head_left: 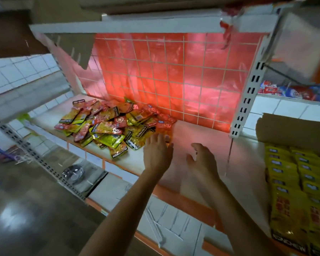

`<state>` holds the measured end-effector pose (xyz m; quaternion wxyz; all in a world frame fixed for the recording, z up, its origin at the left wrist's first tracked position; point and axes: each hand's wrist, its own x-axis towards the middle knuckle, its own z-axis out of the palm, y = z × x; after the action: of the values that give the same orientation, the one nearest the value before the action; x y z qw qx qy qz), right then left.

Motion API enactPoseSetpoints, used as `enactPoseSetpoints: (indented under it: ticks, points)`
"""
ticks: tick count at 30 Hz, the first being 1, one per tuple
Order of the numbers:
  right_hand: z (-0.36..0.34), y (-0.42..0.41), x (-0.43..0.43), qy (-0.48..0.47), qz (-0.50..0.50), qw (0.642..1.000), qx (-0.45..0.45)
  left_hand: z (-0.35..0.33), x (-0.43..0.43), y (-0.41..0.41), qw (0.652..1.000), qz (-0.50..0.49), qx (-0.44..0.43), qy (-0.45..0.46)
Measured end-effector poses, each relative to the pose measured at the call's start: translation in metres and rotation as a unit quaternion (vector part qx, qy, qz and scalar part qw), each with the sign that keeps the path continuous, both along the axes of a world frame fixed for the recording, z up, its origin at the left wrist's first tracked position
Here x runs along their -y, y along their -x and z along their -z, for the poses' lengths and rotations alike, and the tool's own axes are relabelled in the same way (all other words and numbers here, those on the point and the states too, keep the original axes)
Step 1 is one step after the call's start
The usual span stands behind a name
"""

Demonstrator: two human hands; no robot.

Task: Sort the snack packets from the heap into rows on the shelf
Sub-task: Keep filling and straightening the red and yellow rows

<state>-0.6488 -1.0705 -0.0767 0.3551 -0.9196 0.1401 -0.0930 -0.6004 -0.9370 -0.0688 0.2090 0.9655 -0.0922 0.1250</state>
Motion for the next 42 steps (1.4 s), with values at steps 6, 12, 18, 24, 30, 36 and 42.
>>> enactPoseSetpoints:
  ticks: [6, 12, 18, 24, 30, 36, 42]
  points:
    - [0.001, -0.070, -0.037, 0.037, 0.029, 0.998, -0.039, -0.015, -0.042, -0.092, 0.999, 0.012, 0.043, -0.021]
    - [0.000, -0.121, -0.076, 0.102, 0.087, 0.987, -0.086, -0.015, -0.058, -0.153, 0.999, 0.001, -0.012, -0.037]
    - [0.006, -0.138, -0.089, 0.117, 0.120, 0.978, -0.120, 0.001, -0.066, -0.167, 0.997, 0.010, -0.030, -0.074]
    - [0.007, -0.134, -0.083, -0.006, 0.157, 0.984, -0.079, 0.004, -0.063, -0.159, 0.998, 0.010, -0.008, -0.068]
    - [0.001, -0.111, -0.056, -0.167, 0.234, 0.958, 0.023, -0.009, -0.031, -0.130, 0.983, 0.107, 0.084, 0.124]
    - [-0.005, -0.065, -0.006, -0.252, 0.274, 0.922, 0.108, -0.014, 0.033, -0.099, 0.938, 0.175, -0.075, 0.288]
    - [-0.008, -0.013, 0.051, -0.246, 0.355, 0.892, 0.132, -0.002, 0.094, -0.066, 0.896, 0.183, -0.247, 0.321]
